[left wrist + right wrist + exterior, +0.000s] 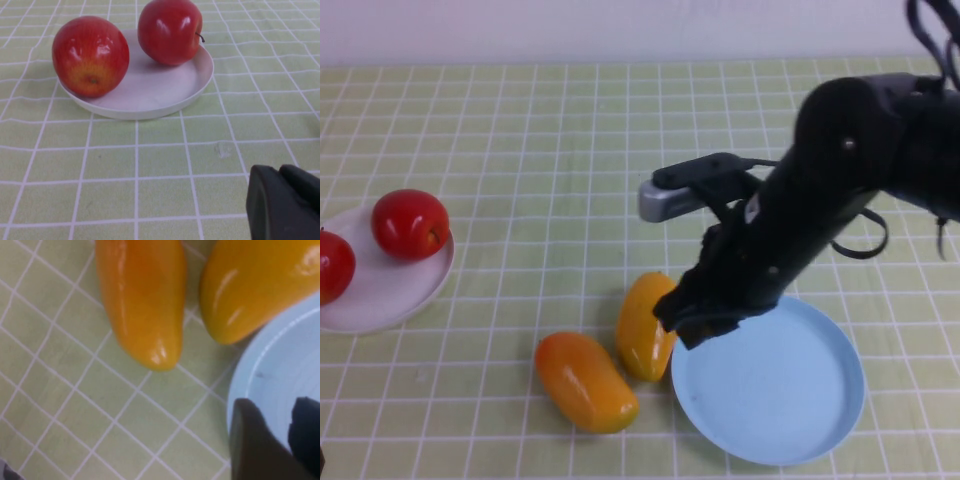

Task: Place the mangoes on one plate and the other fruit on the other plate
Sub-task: Put another type of fruit in the right plate

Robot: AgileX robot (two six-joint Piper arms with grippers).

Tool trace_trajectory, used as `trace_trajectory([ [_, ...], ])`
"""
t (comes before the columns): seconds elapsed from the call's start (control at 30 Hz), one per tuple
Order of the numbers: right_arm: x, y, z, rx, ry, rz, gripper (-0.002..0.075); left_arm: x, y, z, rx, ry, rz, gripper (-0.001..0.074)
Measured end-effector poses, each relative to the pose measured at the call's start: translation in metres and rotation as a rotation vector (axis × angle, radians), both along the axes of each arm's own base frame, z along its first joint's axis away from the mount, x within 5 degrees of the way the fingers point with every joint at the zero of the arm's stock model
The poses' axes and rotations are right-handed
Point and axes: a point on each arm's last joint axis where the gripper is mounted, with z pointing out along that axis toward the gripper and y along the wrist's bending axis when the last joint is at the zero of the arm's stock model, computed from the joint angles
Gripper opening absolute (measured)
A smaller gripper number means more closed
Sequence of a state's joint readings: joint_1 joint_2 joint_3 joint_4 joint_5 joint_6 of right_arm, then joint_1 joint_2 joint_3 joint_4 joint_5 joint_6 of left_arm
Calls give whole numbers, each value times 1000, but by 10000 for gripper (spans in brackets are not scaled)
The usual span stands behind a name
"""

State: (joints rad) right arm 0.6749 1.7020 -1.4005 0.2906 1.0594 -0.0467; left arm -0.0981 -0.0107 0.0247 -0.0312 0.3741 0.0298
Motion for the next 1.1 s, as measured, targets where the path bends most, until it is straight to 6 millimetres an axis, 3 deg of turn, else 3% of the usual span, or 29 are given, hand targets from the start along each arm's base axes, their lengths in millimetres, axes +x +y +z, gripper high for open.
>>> trace_trajectory([
  [0.2, -2, 49, 1, -23, -43, 157, 494, 0, 0, 0, 0, 0, 0, 1],
  [0.33, -13, 78, -6, -37, -59, 236, 640, 0, 0, 0, 0, 0, 0, 1],
  [0.57, -14, 118, -32, -77, -55, 305, 684, 0, 0, 0, 0, 0, 0, 1],
  [0.83, 4, 128, -38, -161, -92, 290, 685, 0, 0, 0, 0, 0, 0, 1],
  [1.1, 7, 135, -69, -216, -40, 301, 685, 0, 0, 0, 0, 0, 0, 1],
])
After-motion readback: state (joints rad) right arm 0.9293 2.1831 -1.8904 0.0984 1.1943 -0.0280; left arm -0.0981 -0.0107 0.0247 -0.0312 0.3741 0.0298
